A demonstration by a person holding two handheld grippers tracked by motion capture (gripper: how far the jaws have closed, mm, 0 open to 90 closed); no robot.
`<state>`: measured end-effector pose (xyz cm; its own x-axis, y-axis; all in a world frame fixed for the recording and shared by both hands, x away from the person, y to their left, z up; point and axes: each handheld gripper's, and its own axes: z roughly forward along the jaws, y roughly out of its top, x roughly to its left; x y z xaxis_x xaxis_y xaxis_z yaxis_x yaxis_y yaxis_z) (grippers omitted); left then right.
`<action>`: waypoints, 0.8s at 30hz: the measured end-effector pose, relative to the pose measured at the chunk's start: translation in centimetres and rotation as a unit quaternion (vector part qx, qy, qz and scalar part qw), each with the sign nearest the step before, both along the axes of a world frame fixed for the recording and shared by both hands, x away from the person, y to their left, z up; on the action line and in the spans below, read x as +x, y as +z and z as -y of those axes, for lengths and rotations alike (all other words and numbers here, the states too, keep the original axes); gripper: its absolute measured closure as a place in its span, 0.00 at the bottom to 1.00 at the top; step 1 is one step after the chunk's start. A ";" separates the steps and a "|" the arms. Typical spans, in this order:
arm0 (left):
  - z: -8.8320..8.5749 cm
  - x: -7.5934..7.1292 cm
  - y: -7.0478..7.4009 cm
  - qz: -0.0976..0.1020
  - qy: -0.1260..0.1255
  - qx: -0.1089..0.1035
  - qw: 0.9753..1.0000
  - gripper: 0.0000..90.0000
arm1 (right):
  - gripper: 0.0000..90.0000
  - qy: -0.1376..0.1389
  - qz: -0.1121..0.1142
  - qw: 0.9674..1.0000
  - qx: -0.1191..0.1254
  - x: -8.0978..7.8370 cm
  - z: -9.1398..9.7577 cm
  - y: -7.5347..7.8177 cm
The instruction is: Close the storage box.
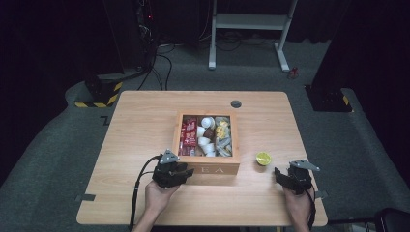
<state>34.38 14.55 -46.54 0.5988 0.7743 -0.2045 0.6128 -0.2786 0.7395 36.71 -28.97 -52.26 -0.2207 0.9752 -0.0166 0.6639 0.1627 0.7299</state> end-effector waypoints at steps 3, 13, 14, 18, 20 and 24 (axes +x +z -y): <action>0.0 0.0 0.0 0.001 -0.001 0.003 1.000 0.68 | 0.39 0.000 0.000 1.000 0.000 0.0 0.0 0.0; -0.7 -0.4 0.4 0.008 0.006 -0.006 1.000 0.67 | 0.39 0.000 0.000 1.000 0.000 0.0 0.0 0.0; -0.8 -0.5 0.5 0.010 0.007 -0.005 1.000 0.67 | 0.39 0.000 0.000 1.000 0.000 0.0 0.0 0.0; -1.3 -0.7 1.0 0.017 0.013 -0.010 1.000 0.66 | 0.39 0.000 0.000 1.000 0.000 0.0 0.0 0.0; -1.8 -0.7 1.3 0.018 0.017 -0.014 1.000 0.65 | 0.39 0.000 0.000 1.000 0.000 0.0 0.0 0.0; -2.5 -0.7 1.8 0.025 0.026 -0.019 0.999 0.65 | 0.39 0.000 0.000 1.000 0.000 0.0 0.0 0.0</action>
